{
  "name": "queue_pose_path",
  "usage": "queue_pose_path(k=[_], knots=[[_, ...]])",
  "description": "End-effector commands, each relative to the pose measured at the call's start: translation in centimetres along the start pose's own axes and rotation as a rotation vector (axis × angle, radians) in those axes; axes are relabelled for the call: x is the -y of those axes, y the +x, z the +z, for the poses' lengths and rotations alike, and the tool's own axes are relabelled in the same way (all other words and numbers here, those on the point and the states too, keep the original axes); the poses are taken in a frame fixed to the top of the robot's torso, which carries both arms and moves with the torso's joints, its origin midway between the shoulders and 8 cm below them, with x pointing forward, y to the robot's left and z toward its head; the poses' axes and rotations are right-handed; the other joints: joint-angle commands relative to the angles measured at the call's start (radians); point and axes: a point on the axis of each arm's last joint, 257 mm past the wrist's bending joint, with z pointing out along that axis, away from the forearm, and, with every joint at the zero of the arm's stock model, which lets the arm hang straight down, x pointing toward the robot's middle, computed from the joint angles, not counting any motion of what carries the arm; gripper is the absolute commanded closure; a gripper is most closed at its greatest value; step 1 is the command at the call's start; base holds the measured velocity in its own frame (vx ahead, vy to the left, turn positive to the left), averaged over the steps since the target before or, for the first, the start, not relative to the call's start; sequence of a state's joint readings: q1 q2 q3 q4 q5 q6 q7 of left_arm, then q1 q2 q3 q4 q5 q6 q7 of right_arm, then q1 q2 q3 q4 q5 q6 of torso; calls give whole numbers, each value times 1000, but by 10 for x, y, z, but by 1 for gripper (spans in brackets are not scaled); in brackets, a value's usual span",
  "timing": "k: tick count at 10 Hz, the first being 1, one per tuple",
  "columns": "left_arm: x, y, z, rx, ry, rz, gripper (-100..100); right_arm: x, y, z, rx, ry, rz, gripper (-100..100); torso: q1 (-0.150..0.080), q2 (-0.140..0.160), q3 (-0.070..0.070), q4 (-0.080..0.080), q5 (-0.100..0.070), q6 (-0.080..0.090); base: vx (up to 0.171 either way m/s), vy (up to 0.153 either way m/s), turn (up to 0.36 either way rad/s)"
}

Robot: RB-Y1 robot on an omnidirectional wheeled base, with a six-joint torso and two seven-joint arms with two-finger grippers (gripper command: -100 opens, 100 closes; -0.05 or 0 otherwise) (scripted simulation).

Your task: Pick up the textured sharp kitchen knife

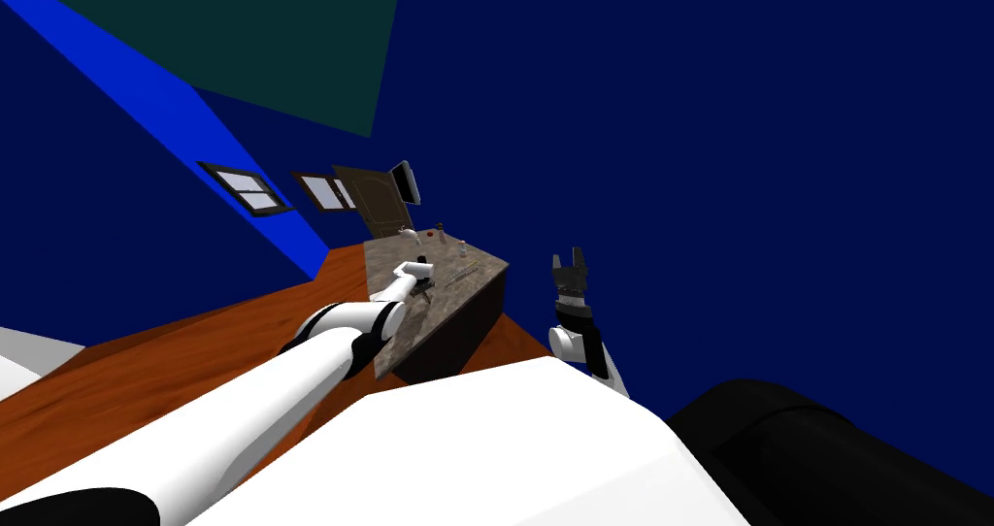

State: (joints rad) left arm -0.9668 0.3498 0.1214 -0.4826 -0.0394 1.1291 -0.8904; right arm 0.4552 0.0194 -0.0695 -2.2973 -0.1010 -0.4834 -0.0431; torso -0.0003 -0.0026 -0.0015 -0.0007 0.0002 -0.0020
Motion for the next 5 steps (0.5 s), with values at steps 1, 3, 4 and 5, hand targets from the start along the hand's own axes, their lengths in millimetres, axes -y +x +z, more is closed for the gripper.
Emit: queue_pose_path(k=[1, 3, 4, 5], knots=[[0, 0, 0, 0, 0, 0, -100, 0, 0, 0, 0, 0, 0, 0, 0, 0, 0, 0, 0, 0, 11, -5, -2], [-14, -2, 4, -4, -18, -36, -100, 0, 0, 0, 0, 0, 0, 0, 1, 1, 1, 0, 0, 0, -7, 18, -164], [-29, -6, 8, -4, -35, -70, -100, 0, 0, 0, 0, 0, 0, 0, 2, 2, 1, 0, 0, 1, -68, 88, -467], [-28, -5, 8, -5, -34, -75, -100, 0, 0, 0, 0, 0, 0, 0, 5, 5, 3, 1, 1, 1, -68, 83, -133]])
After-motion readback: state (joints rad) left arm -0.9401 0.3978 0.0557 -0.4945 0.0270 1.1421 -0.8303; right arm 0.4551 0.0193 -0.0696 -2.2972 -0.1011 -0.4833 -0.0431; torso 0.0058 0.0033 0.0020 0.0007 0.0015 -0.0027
